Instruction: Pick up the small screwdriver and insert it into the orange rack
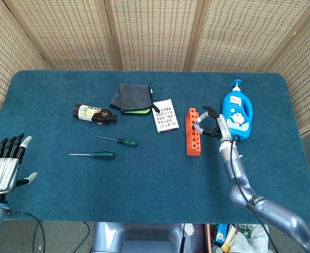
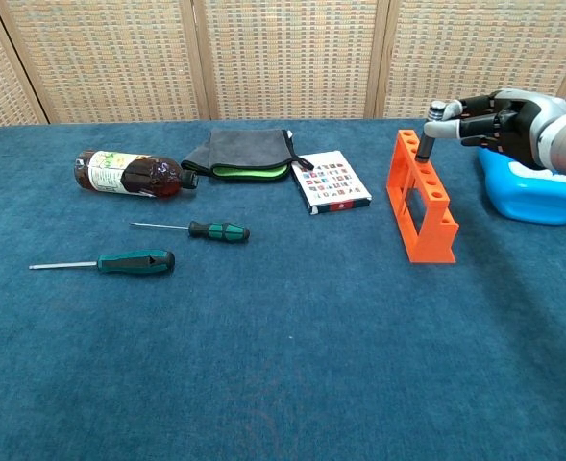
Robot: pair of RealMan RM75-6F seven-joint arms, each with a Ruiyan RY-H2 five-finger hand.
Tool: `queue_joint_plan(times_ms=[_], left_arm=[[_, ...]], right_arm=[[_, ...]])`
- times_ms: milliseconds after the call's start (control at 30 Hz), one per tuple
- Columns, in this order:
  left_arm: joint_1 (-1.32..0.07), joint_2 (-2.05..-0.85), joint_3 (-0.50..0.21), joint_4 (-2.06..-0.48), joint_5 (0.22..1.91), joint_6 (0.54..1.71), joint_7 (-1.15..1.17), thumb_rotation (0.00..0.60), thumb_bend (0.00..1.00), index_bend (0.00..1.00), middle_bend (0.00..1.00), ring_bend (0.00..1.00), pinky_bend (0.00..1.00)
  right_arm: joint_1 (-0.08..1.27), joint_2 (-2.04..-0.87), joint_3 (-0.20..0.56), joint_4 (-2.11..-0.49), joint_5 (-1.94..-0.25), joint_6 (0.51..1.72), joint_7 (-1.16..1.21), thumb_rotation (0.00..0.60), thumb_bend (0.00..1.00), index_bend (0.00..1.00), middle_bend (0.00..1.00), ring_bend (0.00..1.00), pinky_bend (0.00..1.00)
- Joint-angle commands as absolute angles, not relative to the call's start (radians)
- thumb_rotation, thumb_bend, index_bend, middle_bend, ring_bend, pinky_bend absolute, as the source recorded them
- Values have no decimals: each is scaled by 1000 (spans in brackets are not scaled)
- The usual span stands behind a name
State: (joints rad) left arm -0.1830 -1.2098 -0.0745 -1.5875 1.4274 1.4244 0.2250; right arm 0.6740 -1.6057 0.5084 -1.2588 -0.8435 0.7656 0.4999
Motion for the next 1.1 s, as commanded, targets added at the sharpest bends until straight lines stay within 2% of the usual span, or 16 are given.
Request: queue_joint_plan(times_ms=[33, 133, 233, 333, 400, 467, 667, 933, 1100], left_arm=[[-183, -1210, -75, -1588, 1427, 1425, 224, 600, 0, 0, 0, 0, 0], [-183, -1209, -75, -1587, 1427, 1425, 223, 600, 0, 0, 0, 0, 0], [-183, -1209, -75, -1586, 1427, 1425, 221, 600, 0, 0, 0, 0, 0], [-183, -1209, -74, -1586, 1428, 1425, 220, 600, 0, 0, 0, 0, 0], [-183, -1209, -75, -1586, 1428, 1425, 219, 600, 0, 0, 0, 0, 0], [-183, -1208, -75, -1586, 1429, 1425, 217, 600, 0, 0, 0, 0, 0], [-181, -1204, -74, -1587, 1434, 1429, 207, 600, 0, 0, 0, 0, 0], [-176, -1193, -66, -1592, 1458, 1440, 180, 600, 0, 0, 0, 0, 0], [-177, -1187, -57, -1591, 1468, 1432, 158, 600, 0, 0, 0, 0, 0]], right_arm=[[673, -1605, 506, -1259, -845, 765, 498, 600, 295, 621, 131, 0, 6], [671, -1595, 491, -1268, -881, 748, 501, 600, 291, 606, 106, 0, 0], [665, -1579, 478, -1276, -928, 729, 521, 600, 281, 427, 6, 0, 0], [660, -1571, 470, -1278, -970, 724, 543, 600, 249, 300, 0, 0, 0], [658, -1567, 466, -1276, -987, 722, 552, 600, 186, 208, 0, 0, 0], [655, -1561, 461, -1275, -1004, 718, 563, 600, 155, 169, 0, 0, 0], [632, -1546, 454, -1279, -1036, 740, 599, 600, 134, 132, 0, 0, 0], [543, -1475, 430, -1330, -1080, 840, 620, 600, 133, 125, 0, 0, 0], [455, -1395, 371, -1375, -1180, 945, 614, 600, 134, 115, 0, 0, 0]])
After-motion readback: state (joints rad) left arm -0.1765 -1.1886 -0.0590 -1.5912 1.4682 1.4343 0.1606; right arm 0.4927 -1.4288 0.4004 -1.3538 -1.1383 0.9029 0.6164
